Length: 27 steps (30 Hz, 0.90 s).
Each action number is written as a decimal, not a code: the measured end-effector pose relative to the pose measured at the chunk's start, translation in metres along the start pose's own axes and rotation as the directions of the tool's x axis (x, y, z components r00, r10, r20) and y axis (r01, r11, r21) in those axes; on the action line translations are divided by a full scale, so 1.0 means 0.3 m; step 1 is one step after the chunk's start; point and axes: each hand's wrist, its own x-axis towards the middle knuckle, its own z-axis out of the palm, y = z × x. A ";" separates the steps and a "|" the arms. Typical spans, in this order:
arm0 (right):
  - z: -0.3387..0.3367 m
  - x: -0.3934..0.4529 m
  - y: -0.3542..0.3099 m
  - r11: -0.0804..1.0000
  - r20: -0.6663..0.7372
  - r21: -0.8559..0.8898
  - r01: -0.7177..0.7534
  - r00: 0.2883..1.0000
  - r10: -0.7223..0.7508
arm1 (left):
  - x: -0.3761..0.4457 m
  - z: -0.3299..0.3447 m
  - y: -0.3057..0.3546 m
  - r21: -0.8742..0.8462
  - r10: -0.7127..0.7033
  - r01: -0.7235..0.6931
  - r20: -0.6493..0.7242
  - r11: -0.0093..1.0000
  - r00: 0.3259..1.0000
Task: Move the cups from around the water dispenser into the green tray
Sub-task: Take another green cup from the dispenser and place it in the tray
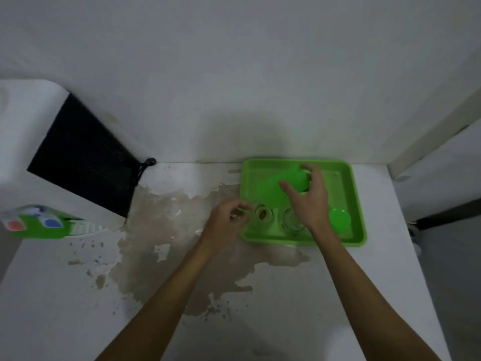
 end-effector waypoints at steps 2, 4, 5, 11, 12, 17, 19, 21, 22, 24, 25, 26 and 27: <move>0.019 0.055 0.035 0.989 0.036 -0.129 0.072 0.997 -0.068 | 0.066 0.027 -0.005 0.032 -0.026 0.026 0.000 0.999 1.000; 0.052 0.109 0.081 0.960 0.102 -0.258 0.108 0.991 -0.084 | 0.132 0.057 -0.020 0.075 -0.042 0.042 -0.002 0.996 0.999; 0.068 0.118 0.092 0.939 0.127 -0.315 0.140 0.986 -0.104 | 0.147 0.059 -0.022 0.095 -0.037 0.037 -0.006 0.995 0.999; 0.165 0.172 0.210 0.814 0.280 -0.516 0.267 0.951 -0.134 | 0.232 0.093 -0.049 0.101 -0.073 0.074 -0.013 0.992 0.997; 0.174 0.173 0.224 0.802 0.285 -0.531 0.274 0.949 -0.135 | 0.238 0.098 -0.052 0.101 -0.075 0.075 -0.004 0.992 0.997; 0.188 0.180 0.250 0.791 0.290 -0.563 0.240 0.953 -0.083 | 0.239 0.107 -0.064 0.109 -0.072 0.066 0.052 0.992 0.996; 0.185 0.177 0.239 0.790 0.293 -0.567 0.233 0.953 -0.070 | 0.229 0.100 -0.067 0.107 -0.063 0.056 0.055 0.993 0.997; 0.177 0.170 0.221 0.784 0.296 -0.576 0.230 0.953 -0.063 | 0.214 0.088 -0.065 0.090 -0.054 0.049 0.053 0.995 0.997; 0.173 0.165 0.209 0.779 0.291 -0.584 0.229 0.955 -0.061 | 0.205 0.080 -0.062 0.078 -0.055 0.051 0.050 0.996 0.997; 0.162 0.147 0.171 0.774 0.277 -0.585 0.243 0.957 -0.091 | 0.183 0.055 -0.057 0.037 -0.057 0.055 0.034 0.998 0.998; 0.158 0.138 0.152 0.783 0.265 -0.566 0.256 0.957 -0.121 | 0.172 0.043 -0.057 0.016 -0.058 0.058 0.024 0.998 0.998; 0.156 0.124 0.123 0.795 0.255 -0.541 0.273 0.955 -0.154 | 0.156 0.025 -0.054 0.001 -0.052 0.052 0.009 0.999 0.999; 0.158 0.105 0.096 0.812 0.248 -0.510 0.284 0.952 -0.178 | 0.137 0.008 -0.058 -0.011 -0.040 0.040 -0.003 0.999 0.999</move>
